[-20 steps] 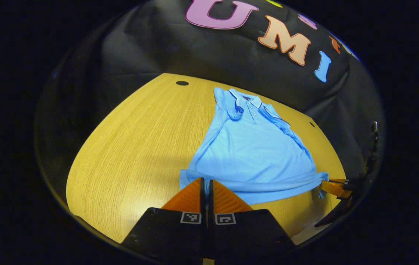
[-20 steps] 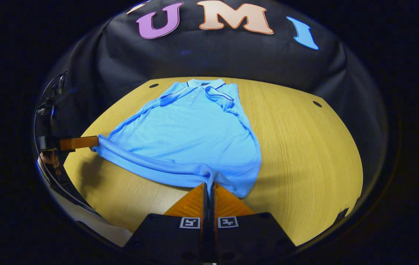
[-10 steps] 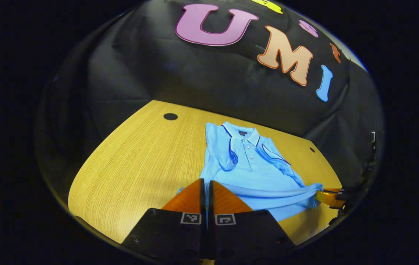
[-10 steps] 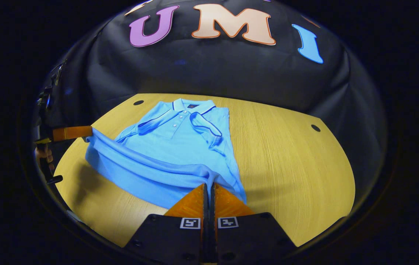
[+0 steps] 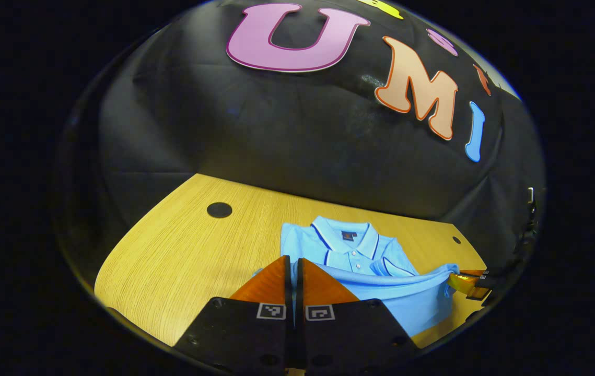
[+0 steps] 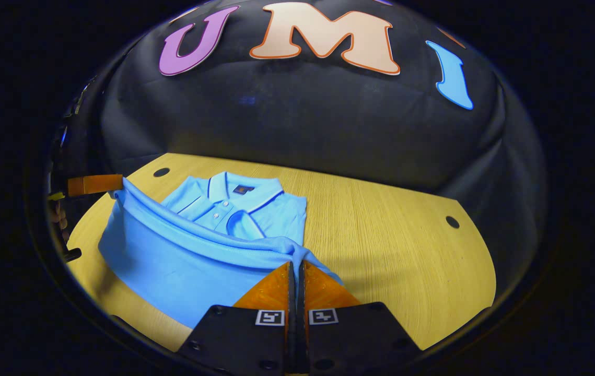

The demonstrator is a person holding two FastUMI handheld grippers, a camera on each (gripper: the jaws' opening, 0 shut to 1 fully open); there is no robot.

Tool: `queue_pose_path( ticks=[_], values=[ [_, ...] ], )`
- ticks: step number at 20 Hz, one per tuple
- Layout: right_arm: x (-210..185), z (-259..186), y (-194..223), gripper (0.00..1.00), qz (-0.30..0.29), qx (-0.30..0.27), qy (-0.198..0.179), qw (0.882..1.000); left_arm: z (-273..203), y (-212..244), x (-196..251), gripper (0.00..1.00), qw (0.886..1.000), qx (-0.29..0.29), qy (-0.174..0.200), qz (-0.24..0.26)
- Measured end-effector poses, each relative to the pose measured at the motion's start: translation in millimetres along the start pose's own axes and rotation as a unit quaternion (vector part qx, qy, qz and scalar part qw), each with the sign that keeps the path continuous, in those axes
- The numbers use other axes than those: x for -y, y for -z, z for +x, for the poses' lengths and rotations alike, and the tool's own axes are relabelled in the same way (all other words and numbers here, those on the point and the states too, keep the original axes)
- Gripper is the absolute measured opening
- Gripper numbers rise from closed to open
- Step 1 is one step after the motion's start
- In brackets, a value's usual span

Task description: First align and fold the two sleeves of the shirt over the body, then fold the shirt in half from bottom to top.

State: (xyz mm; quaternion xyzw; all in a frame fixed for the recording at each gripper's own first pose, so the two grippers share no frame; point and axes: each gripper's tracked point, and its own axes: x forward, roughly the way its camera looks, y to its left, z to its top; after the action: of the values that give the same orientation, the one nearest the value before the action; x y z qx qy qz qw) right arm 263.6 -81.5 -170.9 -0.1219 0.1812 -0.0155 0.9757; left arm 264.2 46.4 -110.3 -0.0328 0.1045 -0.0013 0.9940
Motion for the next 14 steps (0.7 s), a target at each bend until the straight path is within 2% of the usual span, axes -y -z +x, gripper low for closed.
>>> queue_pose_path(
  ticks=[4,8,9,10,11,14],
  values=[
    [7.5,57.4,-37.1,0.02,-0.004,0.023,0.009,1.0,49.0,-18.3,-4.6,0.0,1.0,0.0,-0.013,-0.002],
    [9.8,95.3,-34.4,0.03,0.007,0.012,0.004,1.0,91.1,-16.2,-14.2,0.0,0.999,-0.02,-0.03,0.011],
    [9.8,94.8,-32.2,0.07,0.015,0.004,-0.001,1.0,96.4,-14.9,-19.1,0.02,0.999,-0.026,-0.039,0.014],
    [10.2,95.0,-27.5,0.15,0.019,-0.003,-0.006,1.0,98.0,-16.4,-21.6,0.0,0.999,-0.025,-0.046,0.015],
    [10.4,92.1,-24.8,0.23,0.019,-0.01,-0.008,1.0,98.3,-15.2,-23.6,0.03,0.999,-0.023,-0.047,0.008],
    [10.5,73.8,-31.0,0.99,0.038,-0.005,-0.026,0.999,76.3,-14.4,-33.6,0.98,0.997,-0.034,-0.067,-0.008]
  ],
)
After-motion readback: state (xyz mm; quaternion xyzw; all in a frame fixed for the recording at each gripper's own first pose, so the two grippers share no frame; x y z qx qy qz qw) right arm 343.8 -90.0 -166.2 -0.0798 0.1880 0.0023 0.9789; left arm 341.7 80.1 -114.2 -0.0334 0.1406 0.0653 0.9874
